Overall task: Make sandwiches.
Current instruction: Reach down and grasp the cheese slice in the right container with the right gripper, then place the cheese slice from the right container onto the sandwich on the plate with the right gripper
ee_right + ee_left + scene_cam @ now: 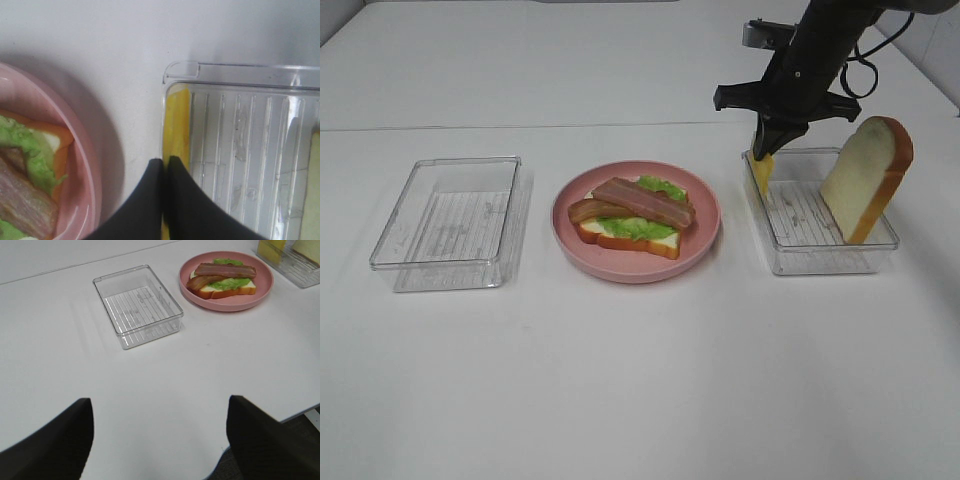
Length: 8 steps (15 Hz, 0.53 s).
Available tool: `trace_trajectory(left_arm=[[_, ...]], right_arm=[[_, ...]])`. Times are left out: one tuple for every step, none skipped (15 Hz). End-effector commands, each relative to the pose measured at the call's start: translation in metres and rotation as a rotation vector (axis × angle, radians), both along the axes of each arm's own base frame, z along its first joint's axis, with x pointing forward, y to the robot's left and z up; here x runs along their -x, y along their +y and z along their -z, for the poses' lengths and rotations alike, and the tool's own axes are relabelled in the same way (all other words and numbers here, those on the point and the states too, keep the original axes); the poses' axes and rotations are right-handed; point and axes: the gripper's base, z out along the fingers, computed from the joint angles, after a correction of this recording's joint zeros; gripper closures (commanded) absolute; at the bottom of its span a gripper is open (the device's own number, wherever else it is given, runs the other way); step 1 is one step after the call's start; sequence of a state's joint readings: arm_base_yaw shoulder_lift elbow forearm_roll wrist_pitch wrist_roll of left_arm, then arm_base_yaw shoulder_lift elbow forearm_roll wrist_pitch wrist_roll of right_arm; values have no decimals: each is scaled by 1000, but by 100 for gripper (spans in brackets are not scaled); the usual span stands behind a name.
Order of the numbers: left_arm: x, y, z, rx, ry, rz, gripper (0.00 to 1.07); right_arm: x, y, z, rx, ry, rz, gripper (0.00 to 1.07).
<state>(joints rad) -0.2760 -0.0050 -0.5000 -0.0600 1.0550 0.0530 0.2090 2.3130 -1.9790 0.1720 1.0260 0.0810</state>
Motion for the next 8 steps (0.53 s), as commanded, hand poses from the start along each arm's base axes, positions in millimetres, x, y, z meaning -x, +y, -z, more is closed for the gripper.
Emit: trace_trajectory(left_arm=[[3,0,0,12,-27,2,36],[3,0,0,12,-27,2,36],[3,0,0,12,-27,2,36],[3,0,0,12,-27,2,36],[3,0,0,12,-27,2,36],[3,0,0,12,-27,2,36],[3,0,0,12,-27,2,36],[3,0,0,12,-27,2,36]], right_arm=[[2,0,-24,-9,-17,-17,107],[4,0,-35,-25,-33,-16,107],[7,2,-49,-49,-56,-17,107],[11,5,-59,-91,-64,-23,107],[18,16,-73,-210,-55,-62,107],[20,21,-75,-245,-49,-82,107],[22,29,-76,-293,-38,-114,107],[26,40,-75,-315,-28,-142,107]])
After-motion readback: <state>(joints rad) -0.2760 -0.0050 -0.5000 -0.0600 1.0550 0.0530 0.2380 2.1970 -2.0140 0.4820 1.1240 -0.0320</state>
